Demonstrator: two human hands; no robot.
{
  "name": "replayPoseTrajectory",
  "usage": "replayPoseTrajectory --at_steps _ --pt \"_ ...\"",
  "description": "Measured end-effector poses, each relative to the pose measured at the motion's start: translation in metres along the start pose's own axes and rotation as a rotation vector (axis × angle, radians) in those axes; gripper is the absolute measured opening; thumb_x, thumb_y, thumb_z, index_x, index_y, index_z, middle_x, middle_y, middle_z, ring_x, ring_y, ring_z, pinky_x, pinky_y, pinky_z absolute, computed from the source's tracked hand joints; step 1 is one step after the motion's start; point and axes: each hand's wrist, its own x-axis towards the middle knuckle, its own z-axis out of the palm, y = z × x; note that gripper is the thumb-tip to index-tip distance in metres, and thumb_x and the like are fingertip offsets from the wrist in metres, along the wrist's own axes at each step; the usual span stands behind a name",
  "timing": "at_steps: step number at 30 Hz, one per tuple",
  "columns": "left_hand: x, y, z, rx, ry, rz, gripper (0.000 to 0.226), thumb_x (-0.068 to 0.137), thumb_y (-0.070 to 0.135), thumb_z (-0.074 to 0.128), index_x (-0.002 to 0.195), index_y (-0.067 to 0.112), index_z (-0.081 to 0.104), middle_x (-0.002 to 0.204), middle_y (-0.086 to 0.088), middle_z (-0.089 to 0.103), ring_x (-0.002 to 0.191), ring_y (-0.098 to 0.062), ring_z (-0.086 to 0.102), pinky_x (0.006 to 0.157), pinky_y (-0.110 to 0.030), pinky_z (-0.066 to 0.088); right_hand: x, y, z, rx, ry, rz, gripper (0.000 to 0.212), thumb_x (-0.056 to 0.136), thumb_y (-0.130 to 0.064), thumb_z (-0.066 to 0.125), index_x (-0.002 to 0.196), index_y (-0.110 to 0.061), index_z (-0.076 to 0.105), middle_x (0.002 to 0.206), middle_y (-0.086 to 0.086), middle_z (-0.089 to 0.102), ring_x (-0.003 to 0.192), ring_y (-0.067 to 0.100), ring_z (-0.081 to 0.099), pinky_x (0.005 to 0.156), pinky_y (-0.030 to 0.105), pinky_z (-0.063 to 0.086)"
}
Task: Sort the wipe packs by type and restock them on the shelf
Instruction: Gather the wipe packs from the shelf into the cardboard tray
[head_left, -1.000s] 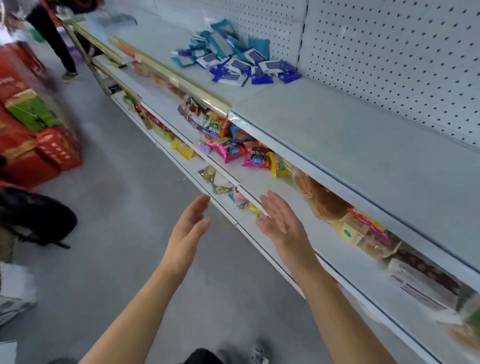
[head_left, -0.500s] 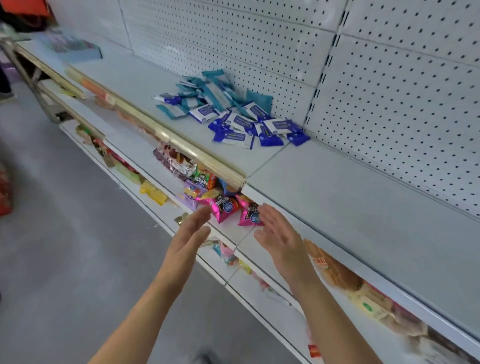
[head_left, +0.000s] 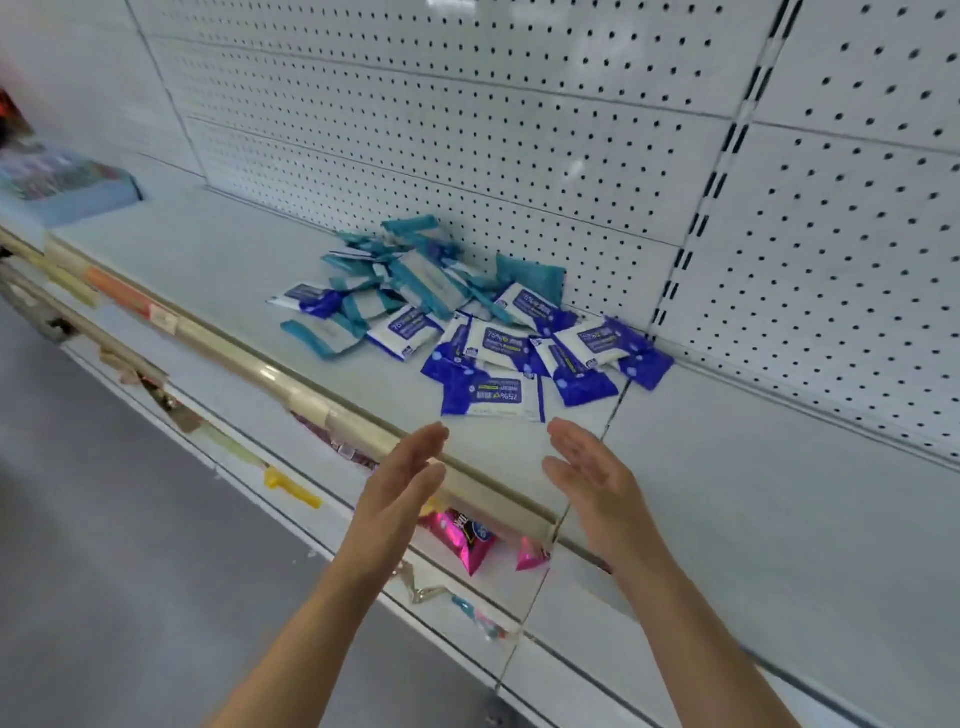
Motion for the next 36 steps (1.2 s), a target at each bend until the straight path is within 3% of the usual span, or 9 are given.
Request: replayPoseTrajectory --at_steps 4,8,12,15,20,22,26,31,36 --pt "0.068 0.011 -0.025 0.115 -0.041 0.009 0.045 0.093 0.046 0.056 0.137 0.039 0.054 0.135 0.023 0.058 0.127 0.001 0.052 0.108 -0.030 0.042 0.057 -0.024 0.007 0.010 0.093 0.020 0.041 0.095 -0.024 0.065 0.134 -0.031 0.058 0.131 -0.017 0.061 0.120 -0.003 0.056 0.089 0.013 0.043" --pt "0.129 0.012 -0.037 0.193 0.026 0.013 0.035 0.100 0.024 0.058 0.134 0.031 0.059 0.126 0.019 0.064 0.117 0.003 0.058 0.106 -0.030 0.045 0.105 -0.038 -0.006 -0.096 0.308 0.076 0.030 0.097 -0.030 0.061 0.126 -0.024 0.065 0.118 -0.012 0.065 0.105 0.002 0.061 0.094 0.025 0.045" --pt "0.195 0.015 -0.042 0.295 -0.021 0.031 0.034 0.099 0.025 0.060 0.132 0.029 0.061 0.126 0.015 0.063 0.114 -0.005 0.059 0.100 -0.027 0.047 0.149 -0.043 -0.031 -0.151 0.585 0.103 0.020 0.091 -0.027 0.061 0.088 -0.010 0.070 0.077 -0.003 0.066 0.072 0.013 0.055 0.070 0.031 0.043" --pt "0.239 0.019 -0.034 0.409 -0.142 0.080 0.034 0.098 0.030 0.060 0.132 0.033 0.059 0.125 0.019 0.056 0.112 -0.003 0.052 0.094 -0.024 0.040 0.173 -0.045 -0.047 -0.300 0.709 0.210 0.028 0.093 -0.034 0.057 0.078 -0.012 0.066 0.069 -0.002 0.064 0.065 0.015 0.055 0.059 0.027 0.041" --pt "0.293 0.021 -0.007 0.612 -0.369 0.210 0.038 0.097 0.038 0.061 0.133 0.025 0.059 0.134 0.008 0.057 0.122 -0.011 0.051 0.105 -0.029 0.037 0.211 -0.037 -0.061 -0.551 0.656 0.405 0.058 0.089 -0.058 0.061 0.080 -0.001 0.065 0.068 0.004 0.065 0.059 0.015 0.057 0.054 0.024 0.041" --pt "0.306 0.019 0.002 0.863 -0.456 0.273 0.044 0.096 0.047 0.059 0.135 0.028 0.057 0.140 0.008 0.055 0.129 -0.015 0.047 0.113 -0.037 0.028 0.222 -0.036 -0.059 -0.594 0.646 0.465 0.054 0.083 -0.061 0.067 0.083 -0.007 0.063 0.077 0.003 0.068 0.065 0.015 0.062 0.056 0.026 0.044" --pt "0.324 0.023 0.007 1.155 -0.586 0.290 0.060 0.086 0.057 0.066 0.139 0.033 0.052 0.140 0.007 0.053 0.133 -0.019 0.045 0.115 -0.044 0.019 0.231 -0.032 -0.046 -0.714 0.612 0.458 0.063 0.082 -0.051 0.074 0.127 -0.015 0.049 0.114 0.002 0.062 0.095 0.019 0.062 0.069 0.030 0.046" --pt "0.330 0.038 0.004 1.127 -0.630 0.244 0.062 0.084 0.046 0.074 0.140 0.031 0.053 0.137 0.007 0.059 0.129 -0.018 0.052 0.114 -0.040 0.025 0.236 -0.038 -0.054 -0.453 0.559 0.336 0.081 0.080 -0.020 0.083 0.145 -0.018 0.034 0.112 0.000 0.059 0.098 0.017 0.061 0.070 0.028 0.049" --pt "0.334 0.067 -0.020 0.742 -0.696 0.018 0.046 0.084 0.036 0.078 0.127 0.025 0.065 0.117 0.008 0.070 0.103 -0.010 0.066 0.090 -0.029 0.053 0.228 -0.056 -0.090 -0.694 0.429 0.323 0.039 0.083 -0.008 0.076 0.120 -0.010 0.065 0.109 0.011 0.071 0.082 0.016 0.066 0.064 0.023 0.050"
